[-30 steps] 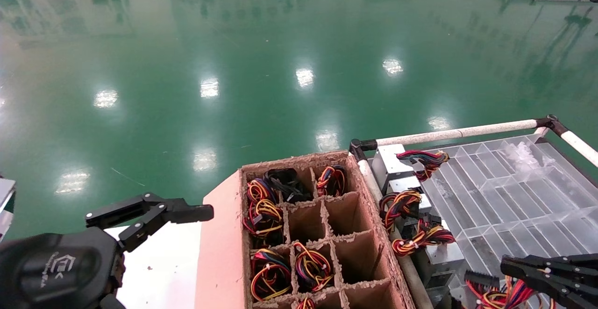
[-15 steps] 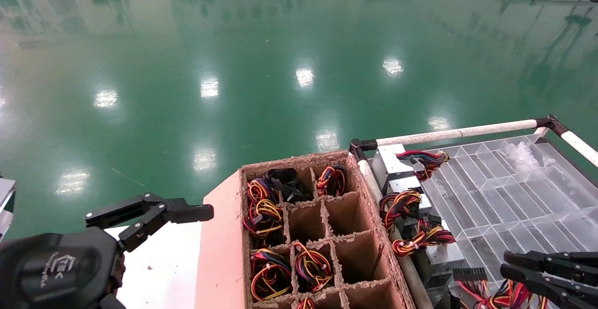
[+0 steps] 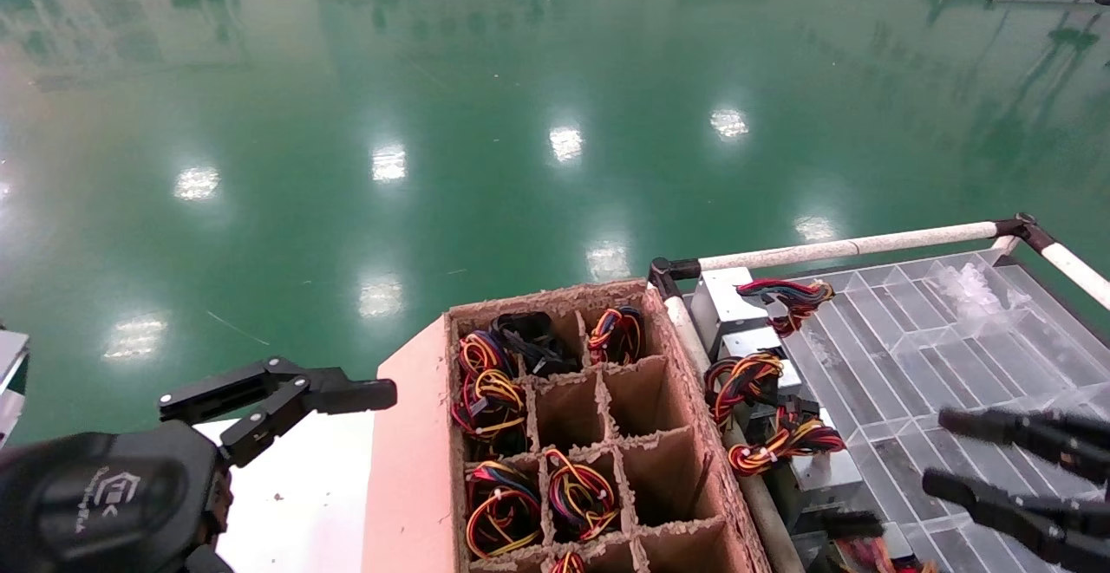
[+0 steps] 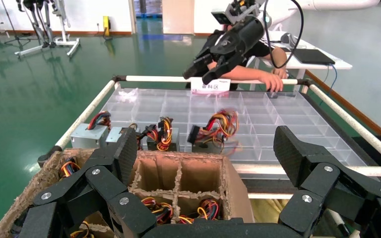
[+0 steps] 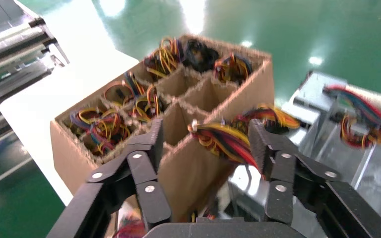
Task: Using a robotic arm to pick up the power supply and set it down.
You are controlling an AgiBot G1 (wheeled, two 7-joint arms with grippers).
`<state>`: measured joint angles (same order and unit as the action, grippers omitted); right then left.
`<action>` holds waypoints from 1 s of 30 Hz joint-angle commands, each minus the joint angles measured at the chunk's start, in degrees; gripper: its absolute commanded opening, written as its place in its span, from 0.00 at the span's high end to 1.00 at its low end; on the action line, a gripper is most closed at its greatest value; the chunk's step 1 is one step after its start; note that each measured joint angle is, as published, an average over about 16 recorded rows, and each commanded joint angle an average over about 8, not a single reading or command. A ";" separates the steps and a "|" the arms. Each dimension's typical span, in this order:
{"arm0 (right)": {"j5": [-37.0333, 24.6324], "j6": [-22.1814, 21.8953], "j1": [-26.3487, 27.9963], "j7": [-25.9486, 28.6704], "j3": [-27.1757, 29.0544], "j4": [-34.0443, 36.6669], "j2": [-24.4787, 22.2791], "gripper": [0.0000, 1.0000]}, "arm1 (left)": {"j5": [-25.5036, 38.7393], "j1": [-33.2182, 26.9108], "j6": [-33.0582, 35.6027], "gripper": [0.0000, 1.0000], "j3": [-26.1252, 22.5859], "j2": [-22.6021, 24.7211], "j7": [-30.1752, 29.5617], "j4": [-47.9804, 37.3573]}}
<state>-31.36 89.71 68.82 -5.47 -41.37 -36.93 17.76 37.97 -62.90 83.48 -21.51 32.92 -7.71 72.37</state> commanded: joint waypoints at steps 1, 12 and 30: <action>0.82 -0.12 0.07 0.62 0.08 -0.56 -0.24 0.00 | 0.00 0.00 0.00 0.00 0.00 0.00 0.00 0.00; -0.28 -0.67 -0.91 2.94 3.58 -5.71 2.09 0.00 | -0.01 0.00 0.00 0.00 0.00 0.00 0.01 -0.02; -3.83 -1.83 -3.11 7.55 11.13 -16.44 7.35 0.00 | -0.01 -0.01 0.00 0.00 -0.01 0.00 0.01 -0.02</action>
<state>-35.19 87.88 65.71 2.08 -30.23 -53.38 25.12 37.96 -62.91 83.48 -21.52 32.91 -7.70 72.35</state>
